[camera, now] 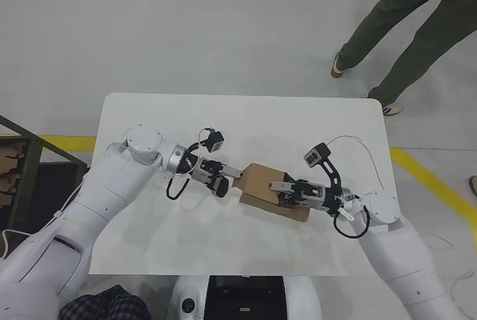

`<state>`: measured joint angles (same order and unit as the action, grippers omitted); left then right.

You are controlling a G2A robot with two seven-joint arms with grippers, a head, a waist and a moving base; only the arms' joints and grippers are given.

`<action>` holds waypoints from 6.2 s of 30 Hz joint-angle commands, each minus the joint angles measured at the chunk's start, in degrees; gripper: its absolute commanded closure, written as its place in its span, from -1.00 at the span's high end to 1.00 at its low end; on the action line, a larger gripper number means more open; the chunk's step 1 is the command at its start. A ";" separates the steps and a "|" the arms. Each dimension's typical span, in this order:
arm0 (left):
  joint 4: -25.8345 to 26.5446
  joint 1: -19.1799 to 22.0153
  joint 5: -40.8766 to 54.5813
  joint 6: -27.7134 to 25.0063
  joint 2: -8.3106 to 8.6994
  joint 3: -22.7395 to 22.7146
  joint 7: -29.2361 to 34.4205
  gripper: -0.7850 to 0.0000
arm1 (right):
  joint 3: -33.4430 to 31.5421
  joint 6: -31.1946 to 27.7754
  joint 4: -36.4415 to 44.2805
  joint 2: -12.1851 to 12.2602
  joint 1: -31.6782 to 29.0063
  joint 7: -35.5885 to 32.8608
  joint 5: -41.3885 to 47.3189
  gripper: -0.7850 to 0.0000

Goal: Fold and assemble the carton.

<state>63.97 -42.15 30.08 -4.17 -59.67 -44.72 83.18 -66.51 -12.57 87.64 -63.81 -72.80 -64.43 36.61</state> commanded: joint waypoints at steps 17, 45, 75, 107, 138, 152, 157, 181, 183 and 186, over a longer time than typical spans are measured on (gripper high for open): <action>-0.98 1.05 -0.80 0.11 -1.64 1.79 0.42 1.00 | 0.36 0.06 0.35 -0.14 0.34 -0.39 0.74 -1.00; -1.86 2.47 -0.75 -0.19 -3.78 2.90 1.21 1.00 | 1.05 -0.23 -1.22 -0.53 1.22 -2.03 3.33 -1.00; -3.68 0.77 -1.69 -2.97 -2.97 -2.38 -0.28 1.00 | -0.12 0.29 -2.77 -0.42 1.39 -3.25 3.48 -1.00; 11.48 -8.92 -29.73 -49.37 1.17 -15.31 -32.44 1.00 | 0.26 11.93 -9.18 -0.74 6.64 -5.49 9.65 -1.00; 17.47 -14.16 -39.05 -53.83 1.73 -13.36 -42.83 1.00 | 1.71 6.19 -10.38 -1.07 7.25 -7.21 6.13 -1.00; 19.35 -14.98 -62.00 -53.83 2.98 -8.07 -64.56 1.00 | 2.88 3.17 -13.73 -1.55 8.04 -10.18 6.79 -1.00; 18.45 -13.58 -73.31 -53.83 4.07 -4.37 -78.37 1.00 | 3.39 3.27 -14.45 -1.69 8.49 -10.22 6.28 -1.00; 12.53 0.37 -76.20 -53.83 8.70 18.16 -96.92 1.00 | 4.96 1.70 -12.85 -1.96 9.01 -7.24 0.58 -1.00; 12.23 1.03 -74.86 -53.83 8.70 19.02 -96.32 1.00 | 4.95 1.86 -12.76 -1.94 9.03 -7.26 0.35 -1.00; 11.86 1.92 -73.58 -53.83 8.66 19.97 -95.57 1.00 | 4.86 2.15 -12.45 -1.87 8.95 -7.19 -0.14 -1.00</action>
<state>75.91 -40.44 -43.71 -58.00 -50.99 -24.97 -12.60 -61.64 -10.47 75.11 -65.69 -63.82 -71.63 36.57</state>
